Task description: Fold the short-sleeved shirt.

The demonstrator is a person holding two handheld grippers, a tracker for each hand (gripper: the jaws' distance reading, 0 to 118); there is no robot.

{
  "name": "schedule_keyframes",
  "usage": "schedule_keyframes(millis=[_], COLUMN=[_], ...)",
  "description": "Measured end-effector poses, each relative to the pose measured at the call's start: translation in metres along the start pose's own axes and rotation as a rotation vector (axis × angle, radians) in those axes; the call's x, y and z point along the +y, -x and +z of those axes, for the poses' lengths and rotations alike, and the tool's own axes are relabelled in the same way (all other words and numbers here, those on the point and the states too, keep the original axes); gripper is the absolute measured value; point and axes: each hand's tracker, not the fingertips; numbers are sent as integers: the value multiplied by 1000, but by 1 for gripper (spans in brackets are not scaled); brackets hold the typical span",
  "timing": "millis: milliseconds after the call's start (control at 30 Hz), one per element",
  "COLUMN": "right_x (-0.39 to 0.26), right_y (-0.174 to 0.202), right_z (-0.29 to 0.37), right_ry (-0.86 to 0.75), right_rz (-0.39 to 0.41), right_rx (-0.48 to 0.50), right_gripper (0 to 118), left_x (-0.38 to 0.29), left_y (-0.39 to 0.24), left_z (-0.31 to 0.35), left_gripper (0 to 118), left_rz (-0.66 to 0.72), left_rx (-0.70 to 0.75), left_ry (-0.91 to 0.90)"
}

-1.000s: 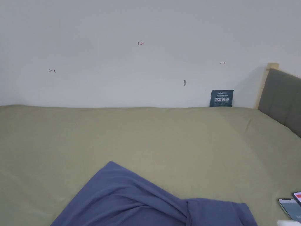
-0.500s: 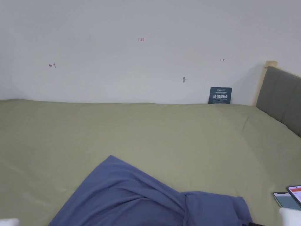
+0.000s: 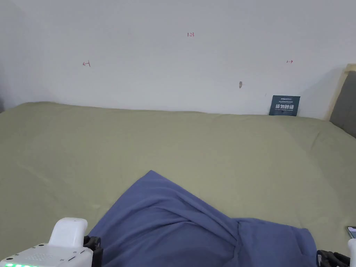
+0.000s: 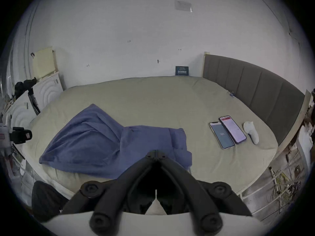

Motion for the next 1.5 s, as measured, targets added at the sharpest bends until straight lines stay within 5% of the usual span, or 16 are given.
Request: schedule_keyframes(millis=[300,500,533,567,600,633,800,967,1033,1100,1133,1500], right_x=[4,5,5,5,4,4,-3,-8,-7,-3,-1,55], right_y=[2,-6,-8,-12,-15,-18,-29,-40,-45,-47,-48,-100], right_z=[-25,-55,-61,-67,-74,-79,-104,-119,-120,-123,-125,-190], right_ry=[38,77,84,99,113,123,149,183,181,183,180,243], right_rz=[5,5,3,-6,-21,-32,-29,-26,-41,-51,-53,-60], right_rx=[29,25,20,19,24,22,-20,-51,-49,-47,-49,-90], right_gripper=[0,0,0,0,0,0,0,0,0,0,0,0], left_x=[67,154,164,176,183,188,196,182,186,182,184,180], left_y=[1,-10,-12,-14,-22,-26,-41,-49,-47,-55,-53,-64], left_z=[-85,-214,-235,-261,-282,-300,-391,-404,-389,-373,-372,-381], left_gripper=[1,19,37,78,100,108,108,103,80,17,1,1], left_rz=[9,0,-11,-25,-52,-60,-101,-83,-91,-138,-159,-204], left_rx=[-55,-36,-23,-20,-11,11,107,85,50,47,29,66], left_ry=[77,149,161,185,210,217,319,352,345,321,320,372])
